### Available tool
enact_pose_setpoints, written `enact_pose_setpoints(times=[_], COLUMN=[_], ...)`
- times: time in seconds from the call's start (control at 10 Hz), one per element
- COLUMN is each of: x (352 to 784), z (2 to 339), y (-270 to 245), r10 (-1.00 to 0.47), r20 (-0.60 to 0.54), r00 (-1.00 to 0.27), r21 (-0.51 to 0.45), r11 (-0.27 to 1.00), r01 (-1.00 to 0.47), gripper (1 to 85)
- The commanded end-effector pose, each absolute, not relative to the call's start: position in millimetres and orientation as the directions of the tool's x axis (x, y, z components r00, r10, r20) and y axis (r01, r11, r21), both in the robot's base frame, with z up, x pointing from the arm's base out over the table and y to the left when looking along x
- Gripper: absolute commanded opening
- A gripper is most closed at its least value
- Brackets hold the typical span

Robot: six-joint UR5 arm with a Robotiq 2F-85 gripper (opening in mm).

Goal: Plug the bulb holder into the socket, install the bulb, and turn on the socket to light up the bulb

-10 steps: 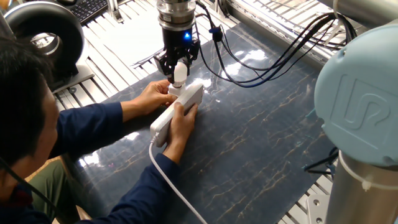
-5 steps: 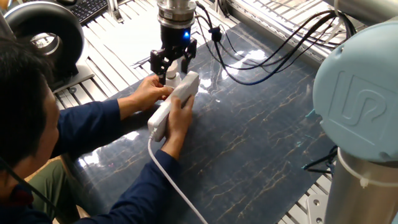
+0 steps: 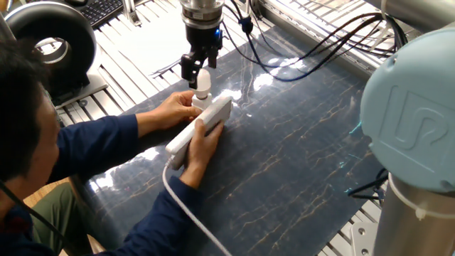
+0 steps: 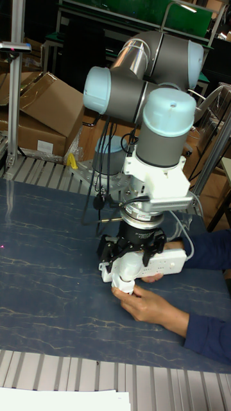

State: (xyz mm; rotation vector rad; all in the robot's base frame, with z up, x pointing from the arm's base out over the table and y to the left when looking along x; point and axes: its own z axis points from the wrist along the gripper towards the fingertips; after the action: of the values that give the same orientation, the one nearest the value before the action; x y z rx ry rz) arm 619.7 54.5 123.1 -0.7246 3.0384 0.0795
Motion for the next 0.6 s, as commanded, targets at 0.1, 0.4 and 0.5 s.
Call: enact_pose_setpoints(times=[0.1, 0.4, 0.5], x=[613, 610, 612], z=[127, 126, 126], y=[80, 84, 86], r10=[-0.535, -0.655, -0.729], r20=[-0.060, -0.075, -0.083], r00=[-0.843, -0.752, -0.680], r21=[0.066, 0.030, 0.002], r11=[0.840, 0.752, 0.682], r01=[-0.538, -0.658, -0.731], gripper=[85.0, 84.0, 80.7])
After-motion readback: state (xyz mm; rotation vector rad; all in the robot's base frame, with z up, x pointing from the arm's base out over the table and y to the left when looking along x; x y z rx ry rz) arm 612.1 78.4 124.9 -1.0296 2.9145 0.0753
